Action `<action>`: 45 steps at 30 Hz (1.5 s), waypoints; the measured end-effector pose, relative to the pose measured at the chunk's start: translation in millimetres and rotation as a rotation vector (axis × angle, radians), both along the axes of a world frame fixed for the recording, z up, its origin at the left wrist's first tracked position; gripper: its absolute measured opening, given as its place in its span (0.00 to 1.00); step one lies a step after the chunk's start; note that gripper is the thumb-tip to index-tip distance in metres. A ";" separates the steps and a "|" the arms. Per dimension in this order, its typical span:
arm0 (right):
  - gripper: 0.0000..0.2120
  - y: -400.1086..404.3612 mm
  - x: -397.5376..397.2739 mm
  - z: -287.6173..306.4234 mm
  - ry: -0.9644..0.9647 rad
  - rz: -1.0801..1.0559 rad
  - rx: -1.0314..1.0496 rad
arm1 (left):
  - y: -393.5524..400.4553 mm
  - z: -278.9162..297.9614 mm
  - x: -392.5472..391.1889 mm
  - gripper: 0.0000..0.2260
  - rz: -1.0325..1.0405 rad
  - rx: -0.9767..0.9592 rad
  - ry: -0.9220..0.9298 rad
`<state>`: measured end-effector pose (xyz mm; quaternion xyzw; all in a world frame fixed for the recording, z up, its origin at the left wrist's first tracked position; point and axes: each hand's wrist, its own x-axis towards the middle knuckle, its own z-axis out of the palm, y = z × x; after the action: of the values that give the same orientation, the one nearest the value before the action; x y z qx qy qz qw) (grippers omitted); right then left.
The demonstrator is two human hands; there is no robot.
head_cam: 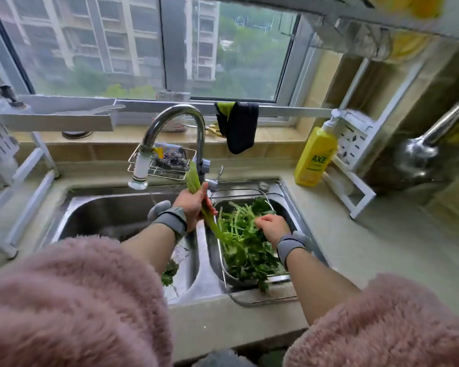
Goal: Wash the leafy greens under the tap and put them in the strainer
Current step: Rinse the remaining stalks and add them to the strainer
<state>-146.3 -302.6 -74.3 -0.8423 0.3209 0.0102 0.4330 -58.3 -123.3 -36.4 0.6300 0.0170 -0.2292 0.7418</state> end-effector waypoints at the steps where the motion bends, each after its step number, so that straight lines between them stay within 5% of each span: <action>1: 0.13 -18.5 -3.7 -0.8 0.029 0.026 -0.033 | -22.4 -2.1 1.0 0.17 -0.043 0.028 0.023; 11: 0.12 -81.9 18.4 -34.0 0.277 0.497 -0.254 | -122.9 -70.9 13.8 0.17 -0.228 0.428 0.297; 19: 0.16 -93.6 43.0 -77.9 0.387 0.664 -0.382 | -153.4 -104.8 31.0 0.32 -0.518 1.255 -0.038; 25: 0.17 -97.9 52.0 -79.3 0.420 0.722 -0.426 | -151.3 -109.5 34.3 0.22 -0.446 1.312 -0.058; 33: 0.03 -95.5 64.3 -69.8 0.416 0.599 -0.335 | -129.5 -98.6 36.4 0.20 -0.463 1.475 -0.204; 38: 0.12 -94.7 70.1 -65.4 0.356 0.453 -0.283 | -126.3 -94.1 34.7 0.17 -0.410 1.375 -0.109; 45: 0.01 -83.7 82.8 -61.5 0.344 0.460 -0.303 | -115.2 -102.0 38.5 0.18 -0.337 1.291 -0.057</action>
<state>-63.5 -386.3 -135.8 -0.9334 0.1887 0.2022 0.2286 -19.8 -238.4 -138.4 0.9474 0.0324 -0.2691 0.1703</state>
